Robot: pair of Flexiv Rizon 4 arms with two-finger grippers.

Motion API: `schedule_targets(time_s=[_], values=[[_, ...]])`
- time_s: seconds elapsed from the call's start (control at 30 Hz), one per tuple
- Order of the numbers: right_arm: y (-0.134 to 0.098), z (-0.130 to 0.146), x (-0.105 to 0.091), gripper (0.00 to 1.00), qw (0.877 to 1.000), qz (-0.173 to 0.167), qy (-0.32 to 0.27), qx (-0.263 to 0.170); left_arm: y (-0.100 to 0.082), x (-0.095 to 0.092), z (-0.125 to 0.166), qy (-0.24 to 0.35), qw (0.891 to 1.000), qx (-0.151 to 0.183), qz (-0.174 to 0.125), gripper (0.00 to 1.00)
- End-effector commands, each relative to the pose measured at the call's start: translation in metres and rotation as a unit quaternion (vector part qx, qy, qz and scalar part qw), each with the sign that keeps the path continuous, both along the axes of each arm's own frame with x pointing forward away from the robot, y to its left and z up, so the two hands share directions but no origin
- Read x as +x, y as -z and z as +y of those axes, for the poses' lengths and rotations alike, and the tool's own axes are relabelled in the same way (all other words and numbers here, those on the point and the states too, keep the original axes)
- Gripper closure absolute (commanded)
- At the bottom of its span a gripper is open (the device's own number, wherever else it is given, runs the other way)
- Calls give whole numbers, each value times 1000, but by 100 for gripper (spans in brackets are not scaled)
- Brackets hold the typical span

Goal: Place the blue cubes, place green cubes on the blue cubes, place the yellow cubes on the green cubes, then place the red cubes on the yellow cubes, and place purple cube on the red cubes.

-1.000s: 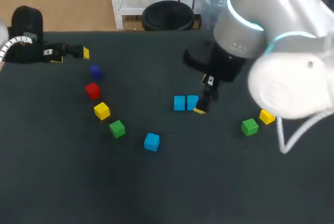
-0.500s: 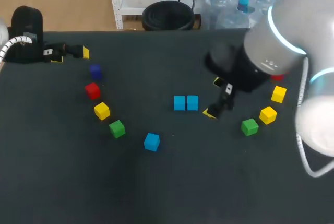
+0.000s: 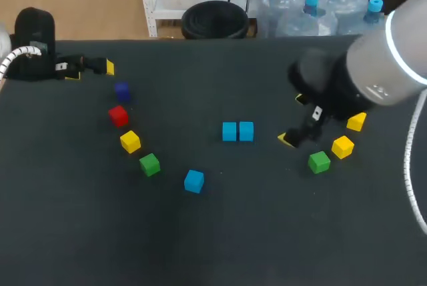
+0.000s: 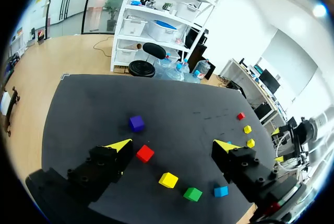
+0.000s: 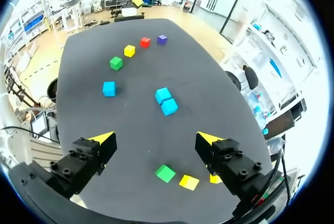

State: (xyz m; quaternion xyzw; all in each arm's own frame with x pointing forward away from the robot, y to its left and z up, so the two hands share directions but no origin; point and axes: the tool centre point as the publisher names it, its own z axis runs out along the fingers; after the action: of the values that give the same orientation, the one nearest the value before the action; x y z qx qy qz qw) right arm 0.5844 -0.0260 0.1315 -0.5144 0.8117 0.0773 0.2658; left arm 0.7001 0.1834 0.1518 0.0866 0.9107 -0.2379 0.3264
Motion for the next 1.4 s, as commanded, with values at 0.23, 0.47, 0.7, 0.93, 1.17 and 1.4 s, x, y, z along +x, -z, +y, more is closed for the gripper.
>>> schedule_targets(time_s=[0.23,0.47,0.7,0.93,1.17,1.4], values=[[4,3,3,0,994,-86,61,-11,1,-1,1,2,1000,-4,-3,0],[4,7,4,0,995,-86,56,-11,1,-1,1,2,1000,-4,-3,0],[4,7,4,0,995,-86,56,-11,1,-1,1,2,1000,-4,-3,0],[4,7,4,0,995,-86,56,-11,1,-1,1,2,1000,-4,-3,0],[4,7,4,0,995,-86,56,-11,1,-1,1,2,1000,-4,-3,0],[4,7,4,0,995,-86,56,-11,1,-1,1,2,1000,-4,-3,0]])
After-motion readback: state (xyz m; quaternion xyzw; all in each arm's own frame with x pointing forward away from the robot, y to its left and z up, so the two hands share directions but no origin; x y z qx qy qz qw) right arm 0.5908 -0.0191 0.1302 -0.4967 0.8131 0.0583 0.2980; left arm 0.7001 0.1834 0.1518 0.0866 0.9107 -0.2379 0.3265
